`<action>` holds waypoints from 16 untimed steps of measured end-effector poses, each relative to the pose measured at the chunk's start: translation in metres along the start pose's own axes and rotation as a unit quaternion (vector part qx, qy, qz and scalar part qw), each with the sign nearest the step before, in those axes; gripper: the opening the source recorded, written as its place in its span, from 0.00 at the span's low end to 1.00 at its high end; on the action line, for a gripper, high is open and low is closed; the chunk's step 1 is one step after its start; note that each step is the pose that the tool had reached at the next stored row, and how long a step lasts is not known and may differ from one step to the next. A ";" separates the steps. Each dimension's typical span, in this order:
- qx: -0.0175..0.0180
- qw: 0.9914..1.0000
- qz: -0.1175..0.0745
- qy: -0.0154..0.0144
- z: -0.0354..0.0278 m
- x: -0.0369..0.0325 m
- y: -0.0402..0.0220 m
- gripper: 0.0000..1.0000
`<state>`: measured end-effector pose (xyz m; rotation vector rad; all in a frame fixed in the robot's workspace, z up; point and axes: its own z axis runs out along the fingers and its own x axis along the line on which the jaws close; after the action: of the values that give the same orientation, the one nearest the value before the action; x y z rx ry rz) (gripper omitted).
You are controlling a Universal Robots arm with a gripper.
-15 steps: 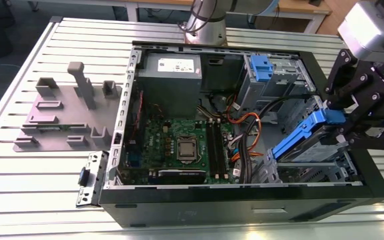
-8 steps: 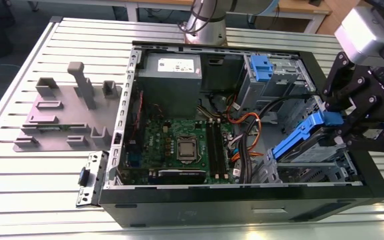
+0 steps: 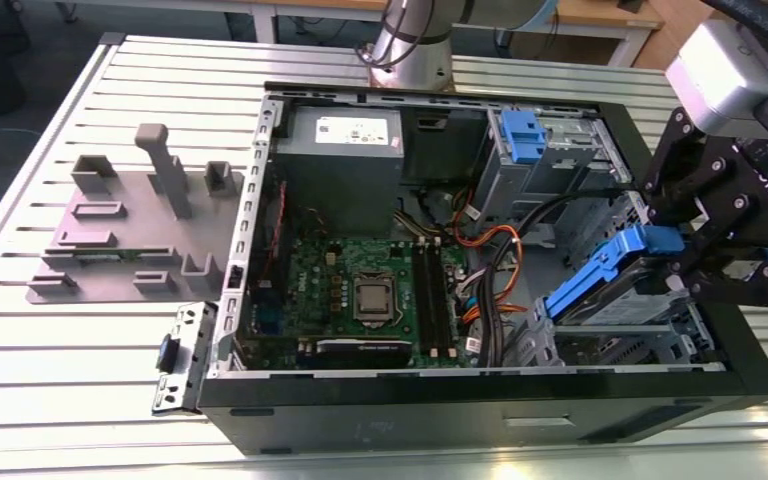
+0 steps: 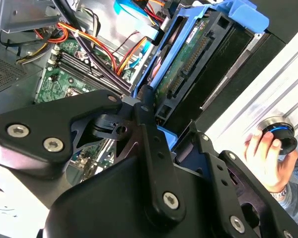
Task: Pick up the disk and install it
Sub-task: 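Insert the disk into the insertion slot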
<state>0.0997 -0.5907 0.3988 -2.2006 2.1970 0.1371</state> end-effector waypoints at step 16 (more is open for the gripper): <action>0.000 1.000 0.000 0.000 0.0002 0.0000 0.0000 0.42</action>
<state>0.0997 -0.5907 0.3986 -2.2006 2.1969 0.1372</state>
